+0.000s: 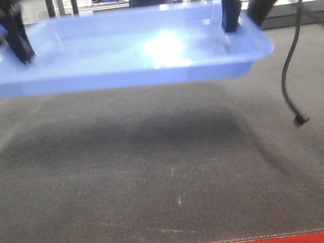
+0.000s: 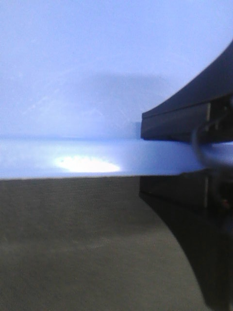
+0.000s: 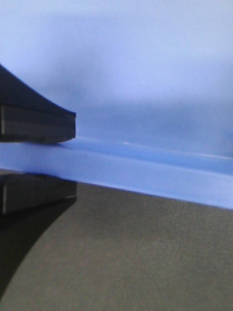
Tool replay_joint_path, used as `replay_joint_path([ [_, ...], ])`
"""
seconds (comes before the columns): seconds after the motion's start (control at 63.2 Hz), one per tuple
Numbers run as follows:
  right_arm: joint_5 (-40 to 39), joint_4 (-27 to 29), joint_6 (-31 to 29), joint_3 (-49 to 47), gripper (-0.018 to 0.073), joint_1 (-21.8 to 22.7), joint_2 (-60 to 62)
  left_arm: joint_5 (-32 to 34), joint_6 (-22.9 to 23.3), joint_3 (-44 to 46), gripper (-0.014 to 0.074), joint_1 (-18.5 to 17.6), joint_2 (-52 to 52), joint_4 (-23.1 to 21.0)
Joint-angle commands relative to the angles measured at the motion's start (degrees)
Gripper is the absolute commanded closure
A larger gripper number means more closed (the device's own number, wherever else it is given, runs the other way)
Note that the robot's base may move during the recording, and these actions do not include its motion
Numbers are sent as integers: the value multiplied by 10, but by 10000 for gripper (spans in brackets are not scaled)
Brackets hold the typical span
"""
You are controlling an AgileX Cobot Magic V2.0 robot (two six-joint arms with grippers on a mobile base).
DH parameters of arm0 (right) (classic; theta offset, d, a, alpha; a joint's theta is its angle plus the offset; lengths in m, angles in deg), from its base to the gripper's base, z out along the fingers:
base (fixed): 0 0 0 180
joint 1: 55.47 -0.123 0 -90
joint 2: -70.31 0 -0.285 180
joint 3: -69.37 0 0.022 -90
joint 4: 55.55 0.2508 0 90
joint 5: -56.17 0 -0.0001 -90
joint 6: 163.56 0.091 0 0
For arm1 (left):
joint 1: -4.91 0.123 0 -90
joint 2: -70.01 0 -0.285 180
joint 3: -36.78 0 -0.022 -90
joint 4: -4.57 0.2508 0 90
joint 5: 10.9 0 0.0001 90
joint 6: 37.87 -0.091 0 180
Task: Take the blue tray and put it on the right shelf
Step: 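Lift the blue tray with both grippers up off the table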
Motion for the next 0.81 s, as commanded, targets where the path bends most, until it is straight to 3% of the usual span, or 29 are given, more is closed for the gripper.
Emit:
replay_joint_path([
  [0.0, -6, -25, -25, 5, 500, -16, 66, -17, 16, -13, 638, -20, -67, 46],
  [0.459, 31, -28, -25, 73, 500, -44, 165, -83, 125, -52, 638, -169, -196, 156],
  [0.791, 40, -27, -25, 72, 500, -45, 233, -112, 137, -52, 638, -184, -197, 151],
])
